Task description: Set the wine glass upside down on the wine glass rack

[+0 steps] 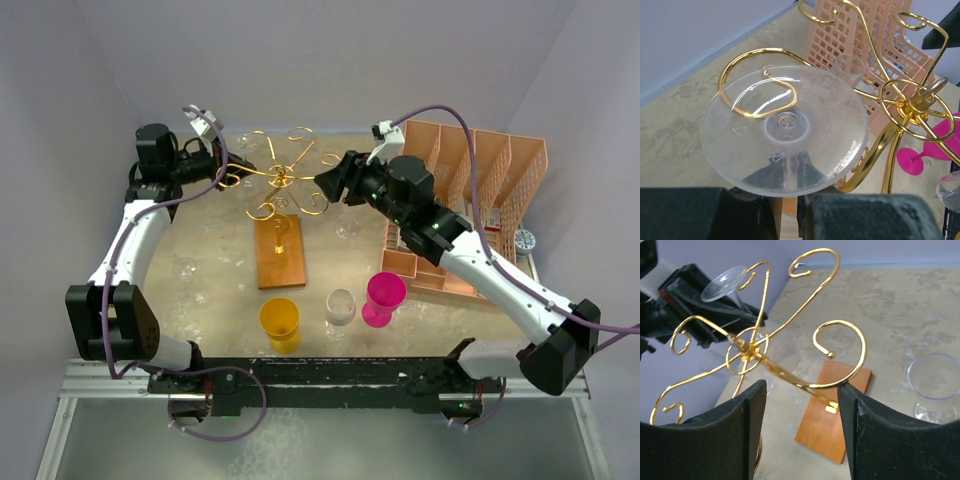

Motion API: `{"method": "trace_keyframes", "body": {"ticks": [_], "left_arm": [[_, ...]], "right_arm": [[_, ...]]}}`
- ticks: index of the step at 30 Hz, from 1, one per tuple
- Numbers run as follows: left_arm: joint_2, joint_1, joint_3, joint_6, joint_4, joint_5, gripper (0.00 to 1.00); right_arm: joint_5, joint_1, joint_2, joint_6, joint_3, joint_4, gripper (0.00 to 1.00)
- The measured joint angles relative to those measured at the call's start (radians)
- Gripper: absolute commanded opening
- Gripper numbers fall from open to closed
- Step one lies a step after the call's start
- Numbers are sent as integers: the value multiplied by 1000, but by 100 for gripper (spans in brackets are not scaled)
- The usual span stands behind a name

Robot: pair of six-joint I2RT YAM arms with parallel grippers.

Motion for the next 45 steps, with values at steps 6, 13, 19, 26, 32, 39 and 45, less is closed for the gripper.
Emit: {"method": "trace_keyframes", "body": {"ticks": [6, 13, 19, 26, 32, 39, 45], "left_arm": [[0, -5, 0, -26, 33, -11, 0], [-1, -5, 0, -39, 47, -11, 0], [-19, -6, -23, -48, 52, -2, 0], [-31, -28, -64, -71, 87, 3, 0], [-14, -40, -63, -110, 118, 5, 0], [18, -44, -55, -163, 151, -6, 0], [18, -54, -55, -197, 161, -43, 0]], "right_arm": [[89, -1, 61, 2, 69, -48, 50], [112, -4, 109, -32, 131, -70, 44], [97, -7, 119, -55, 144, -70, 51], [64, -6, 87, -54, 116, -59, 61], [43, -6, 24, -38, 85, -55, 67], [34, -6, -25, -30, 61, -47, 70], [-43, -6, -29, -40, 44, -40, 70]]}}
